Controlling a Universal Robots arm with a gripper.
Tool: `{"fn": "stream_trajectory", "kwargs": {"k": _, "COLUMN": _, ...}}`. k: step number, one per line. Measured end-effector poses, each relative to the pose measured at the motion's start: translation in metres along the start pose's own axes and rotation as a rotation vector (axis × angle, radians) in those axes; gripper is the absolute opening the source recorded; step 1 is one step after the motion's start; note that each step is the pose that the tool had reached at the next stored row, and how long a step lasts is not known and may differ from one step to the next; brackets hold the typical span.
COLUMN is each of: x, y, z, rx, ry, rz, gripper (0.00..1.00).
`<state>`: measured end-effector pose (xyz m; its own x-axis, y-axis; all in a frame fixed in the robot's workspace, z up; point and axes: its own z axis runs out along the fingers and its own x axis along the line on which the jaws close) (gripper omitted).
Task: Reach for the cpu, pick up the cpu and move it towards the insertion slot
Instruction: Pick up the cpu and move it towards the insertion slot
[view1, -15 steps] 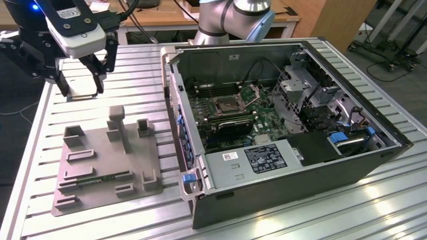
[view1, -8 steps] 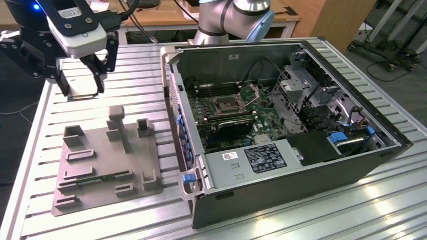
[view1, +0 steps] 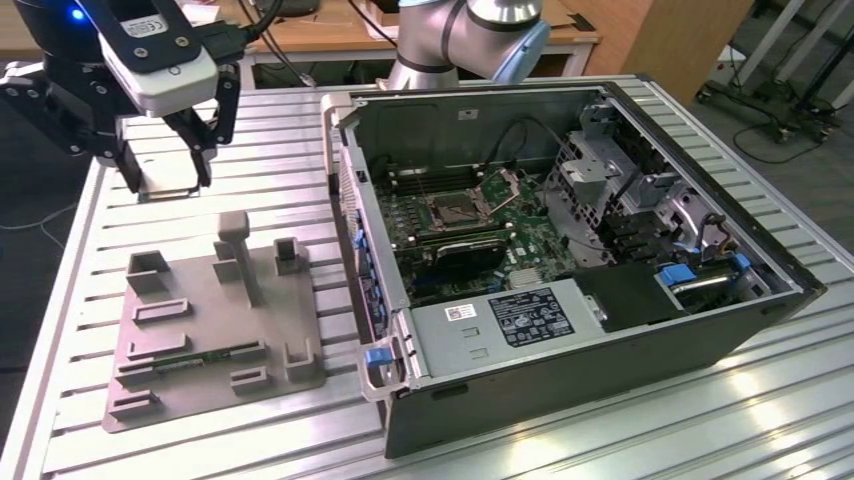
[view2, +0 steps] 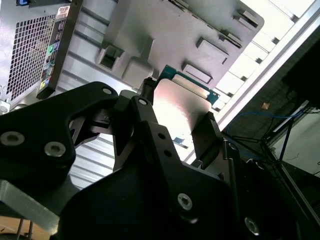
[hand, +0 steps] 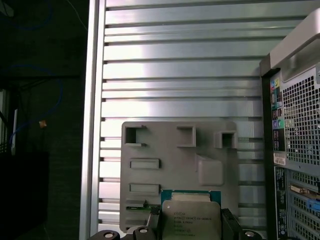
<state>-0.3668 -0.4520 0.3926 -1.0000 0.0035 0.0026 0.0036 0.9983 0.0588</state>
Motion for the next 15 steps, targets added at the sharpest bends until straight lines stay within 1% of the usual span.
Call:
{"fn": "stream_trajectory", "kwargs": {"k": 8, "x": -0.0023, "y": 0.0, "z": 0.0001, "rx": 0.0, "ry": 0.0, "rz": 0.0, "gripper": 0.55}}
{"fn": "stream_trajectory", "kwargs": {"k": 15, "x": -0.0059, "y": 0.0, "z": 0.0002, "rx": -0.0001, "ry": -0.0001, "rz": 0.0, "gripper": 0.55}}
